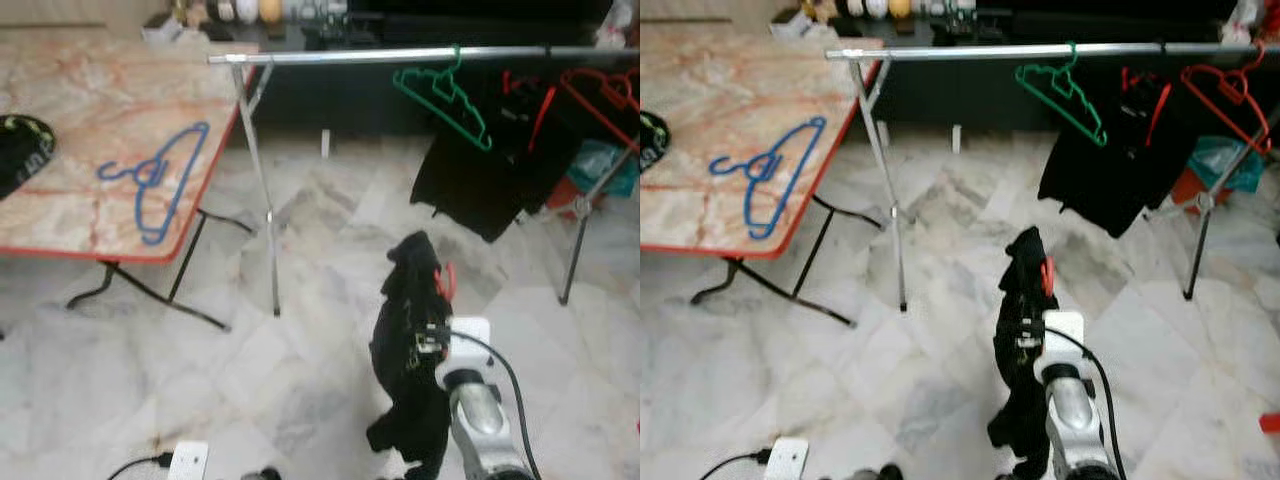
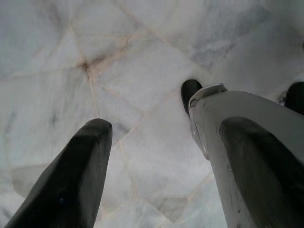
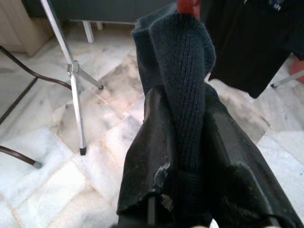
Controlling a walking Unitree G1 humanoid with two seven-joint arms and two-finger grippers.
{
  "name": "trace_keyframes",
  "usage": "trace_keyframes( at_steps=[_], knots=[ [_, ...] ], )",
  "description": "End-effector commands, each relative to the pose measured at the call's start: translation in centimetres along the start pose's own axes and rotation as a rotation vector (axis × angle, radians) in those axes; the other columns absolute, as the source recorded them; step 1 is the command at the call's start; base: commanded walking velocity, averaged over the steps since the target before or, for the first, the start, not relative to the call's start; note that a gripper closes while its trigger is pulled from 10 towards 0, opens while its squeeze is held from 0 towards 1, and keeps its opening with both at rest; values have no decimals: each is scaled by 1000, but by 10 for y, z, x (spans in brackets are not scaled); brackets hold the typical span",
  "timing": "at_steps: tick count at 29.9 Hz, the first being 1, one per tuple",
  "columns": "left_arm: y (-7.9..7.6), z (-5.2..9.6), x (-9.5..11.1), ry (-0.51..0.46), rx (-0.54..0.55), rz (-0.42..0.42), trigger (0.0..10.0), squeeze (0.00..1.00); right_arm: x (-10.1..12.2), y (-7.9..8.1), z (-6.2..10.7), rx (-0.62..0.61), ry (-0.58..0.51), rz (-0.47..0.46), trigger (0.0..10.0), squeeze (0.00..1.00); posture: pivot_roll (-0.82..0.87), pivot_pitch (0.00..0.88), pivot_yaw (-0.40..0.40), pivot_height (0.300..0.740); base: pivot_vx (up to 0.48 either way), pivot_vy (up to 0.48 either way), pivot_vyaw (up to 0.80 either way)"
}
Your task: Hang hanger
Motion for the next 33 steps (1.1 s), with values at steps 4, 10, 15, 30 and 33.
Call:
trace_keyframes(
  at_steps=[4,10,15,30,33],
  knots=[
    [1,7,-31,102,2,-8,10000,0,6,-5,-2,-24,-28,-7,10000,0,3,82,1,740,-295,0,0],
    [1,7,-30,100,4,-7,10000,0,7,-5,-3,-24,-29,-7,10000,0,8,97,0,740,-292,0,0],
    [1,6,-30,99,3,-7,10000,0,7,-5,-3,-27,-29,-8,10000,0,10,103,2,740,-290,0,0],
    [2,6,-30,98,6,-4,10000,0,6,-4,-2,-25,-25,-11,10000,0,19,127,3,740,-292,0,0],
    [2,7,-30,98,6,-4,10000,0,6,-4,-2,-23,-26,-11,10000,0,18,129,3,740,-289,0,0]
  ],
)
Point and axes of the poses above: a point about 5 cm out from each wrist's last joint towards the gripper, its own z axis pointing back from the gripper into the wrist, its own x axis along the axis of the wrist's last joint, y = z × x, the point moved 5 cm from there along -z, pointing out of the wrist towards the gripper, and after that the axes turned 15 degrees about z, right-handed, at the moved point
